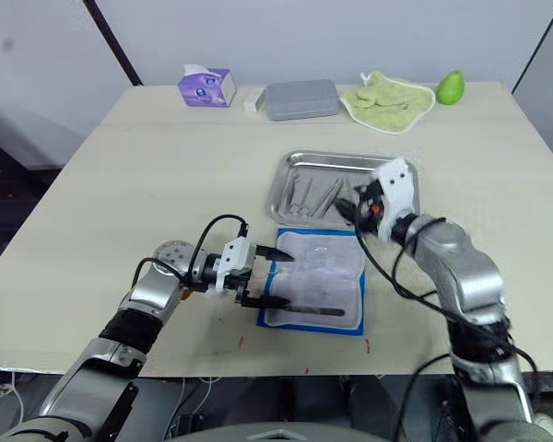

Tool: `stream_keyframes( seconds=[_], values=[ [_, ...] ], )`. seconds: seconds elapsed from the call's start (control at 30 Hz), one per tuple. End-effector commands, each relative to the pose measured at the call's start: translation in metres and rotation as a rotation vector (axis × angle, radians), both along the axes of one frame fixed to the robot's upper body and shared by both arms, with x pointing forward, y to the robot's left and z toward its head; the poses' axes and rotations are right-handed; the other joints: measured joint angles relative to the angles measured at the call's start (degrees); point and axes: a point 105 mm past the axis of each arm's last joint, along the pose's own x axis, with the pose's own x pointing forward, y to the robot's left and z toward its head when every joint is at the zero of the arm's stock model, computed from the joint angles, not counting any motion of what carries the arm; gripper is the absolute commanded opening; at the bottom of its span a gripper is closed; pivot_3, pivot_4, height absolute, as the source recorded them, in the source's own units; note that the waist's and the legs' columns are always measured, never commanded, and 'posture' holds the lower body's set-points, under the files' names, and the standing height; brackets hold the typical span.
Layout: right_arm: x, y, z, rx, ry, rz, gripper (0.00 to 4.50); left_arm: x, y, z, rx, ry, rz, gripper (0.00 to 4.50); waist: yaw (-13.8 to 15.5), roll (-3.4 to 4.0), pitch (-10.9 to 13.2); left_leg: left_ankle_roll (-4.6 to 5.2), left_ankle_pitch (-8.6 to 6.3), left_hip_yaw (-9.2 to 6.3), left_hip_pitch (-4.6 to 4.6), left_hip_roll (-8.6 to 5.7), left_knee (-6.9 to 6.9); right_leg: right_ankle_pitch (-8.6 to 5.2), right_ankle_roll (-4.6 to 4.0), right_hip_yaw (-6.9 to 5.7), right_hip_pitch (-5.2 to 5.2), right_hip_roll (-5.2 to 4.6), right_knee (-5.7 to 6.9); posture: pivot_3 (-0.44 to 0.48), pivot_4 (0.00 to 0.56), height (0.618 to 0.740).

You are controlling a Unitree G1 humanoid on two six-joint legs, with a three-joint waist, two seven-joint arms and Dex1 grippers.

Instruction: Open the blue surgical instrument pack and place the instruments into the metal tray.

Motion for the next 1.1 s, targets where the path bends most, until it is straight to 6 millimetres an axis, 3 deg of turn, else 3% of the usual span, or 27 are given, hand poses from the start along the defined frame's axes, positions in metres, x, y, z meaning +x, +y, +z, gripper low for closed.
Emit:
stream_keyframes(
  seconds=[0.03,0.27,0.43,0.57,0.77,0.9,1.1],
  values=[
    [-0.033,0.002,0.014,-0.015,-0.062,0.190,2.79,-0.015,0.020,-0.041,0.114,0.159,0.044,4.50,-0.1,-0.09,0.1,0.00,0.00,0.01,0.03,-0.01,0.00,0.00,0.00,0.02,0.02,0.02,0.00,0.000,0.150,0.740],
    [-0.080,-0.023,-0.005,-0.154,-0.022,0.428,2.79,-0.012,0.025,-0.041,0.125,0.162,0.036,4.50,0.0,-0.26,0.2,0.00,0.00,-0.07,0.05,0.04,0.05,-0.02,0.00,0.01,0.03,0.26,-0.01,0.000,0.150,0.740],
    [-0.088,-0.058,-0.007,-0.221,-0.013,0.411,2.79,-0.013,0.027,-0.041,0.127,0.157,0.035,4.50,0.0,-0.47,0.3,0.00,0.01,-0.08,0.07,0.05,0.06,-0.01,0.00,0.02,0.04,0.29,-0.01,0.000,0.150,0.740],
    [-0.102,-0.082,-0.013,-0.238,0.039,0.374,4.43,-0.014,0.029,-0.041,0.129,0.156,0.038,4.50,0.0,-0.51,0.4,0.00,0.01,-0.05,0.08,0.07,0.06,-0.01,-0.01,0.05,0.05,0.30,-0.01,0.000,0.150,0.740],
    [-0.109,-0.100,-0.016,-0.295,0.023,0.326,4.43,-0.015,0.031,-0.039,0.130,0.156,0.039,4.50,-0.1,-0.49,0.3,0.00,0.01,-0.03,0.14,0.12,0.04,-0.09,0.13,0.16,0.06,0.42,0.00,0.000,0.150,0.740],
    [-0.109,-0.089,-0.020,-0.275,0.025,0.341,4.43,-0.014,0.031,-0.039,0.132,0.155,0.037,4.50,-0.1,-0.49,0.3,-0.01,0.01,-0.01,0.14,0.13,0.04,-0.10,0.15,0.21,0.06,0.46,0.00,0.000,0.150,0.740],
    [-0.087,-0.043,-0.051,-0.346,-0.022,0.395,4.43,-0.011,0.029,-0.039,0.138,0.155,0.034,4.50,0.0,-0.49,0.3,-0.01,0.00,0.01,0.21,0.31,0.06,-0.07,0.09,0.29,0.03,0.66,0.02,0.000,0.150,0.740]
  ],
)
